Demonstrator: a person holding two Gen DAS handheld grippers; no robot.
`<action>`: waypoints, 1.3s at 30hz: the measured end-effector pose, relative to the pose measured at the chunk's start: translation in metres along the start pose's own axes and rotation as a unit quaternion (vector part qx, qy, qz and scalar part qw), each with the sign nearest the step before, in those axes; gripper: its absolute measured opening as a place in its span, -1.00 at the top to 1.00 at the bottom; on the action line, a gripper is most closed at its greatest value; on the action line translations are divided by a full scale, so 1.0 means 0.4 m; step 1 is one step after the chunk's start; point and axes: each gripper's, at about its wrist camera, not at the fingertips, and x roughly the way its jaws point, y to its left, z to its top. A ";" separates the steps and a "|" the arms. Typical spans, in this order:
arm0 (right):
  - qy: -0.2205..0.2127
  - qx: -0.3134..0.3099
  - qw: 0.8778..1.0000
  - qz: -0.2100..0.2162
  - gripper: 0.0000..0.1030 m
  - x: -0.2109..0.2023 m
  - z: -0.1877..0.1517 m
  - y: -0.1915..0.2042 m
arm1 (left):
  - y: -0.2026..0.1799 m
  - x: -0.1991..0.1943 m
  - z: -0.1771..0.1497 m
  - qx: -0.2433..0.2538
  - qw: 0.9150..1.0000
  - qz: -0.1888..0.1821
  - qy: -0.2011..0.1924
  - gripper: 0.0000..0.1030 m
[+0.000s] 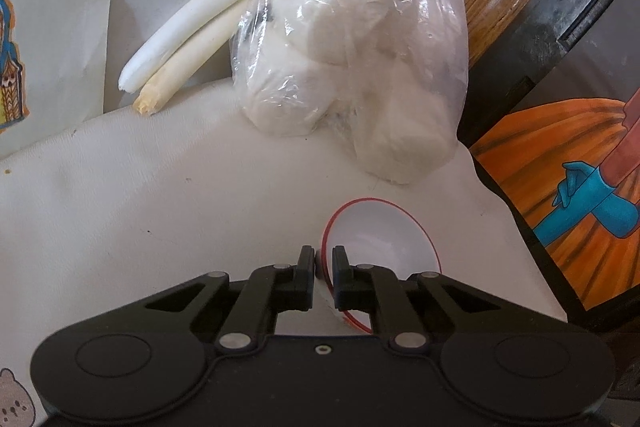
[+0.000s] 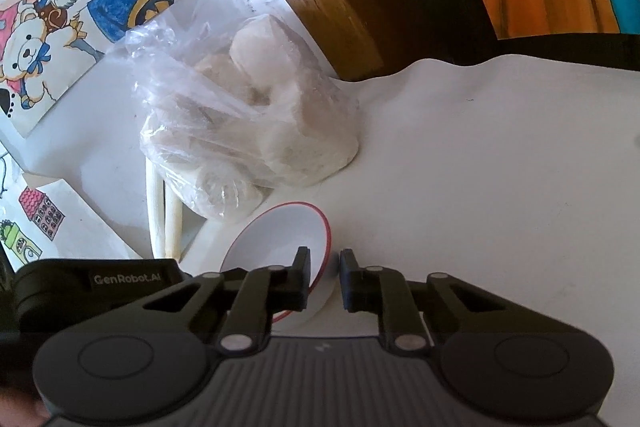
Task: Organize plates and bowls
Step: 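Close both tools on the second white bowl's rim, then lift the second white bowl with both tools and carry it toward the steel bowl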
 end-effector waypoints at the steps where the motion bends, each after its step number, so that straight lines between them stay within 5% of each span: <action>1: 0.000 -0.002 1.000 -0.001 0.67 0.000 0.000 0.002 | -0.002 0.000 -0.001 0.002 1.000 0.002 -0.001 0.83; 11: 0.002 -0.002 1.000 -0.012 0.73 -0.023 -0.003 0.007 | -0.008 -0.029 -0.014 -0.005 1.000 -0.011 0.003 0.86; 23: -0.022 -0.014 1.000 0.007 0.74 -0.215 0.001 0.061 | -0.033 -0.223 -0.041 0.007 0.998 -0.057 -0.011 0.86; 39: -0.010 -0.102 0.994 0.035 0.71 -0.334 -0.098 0.278 | 0.126 -0.428 -0.094 -0.006 0.999 -0.049 -0.022 0.88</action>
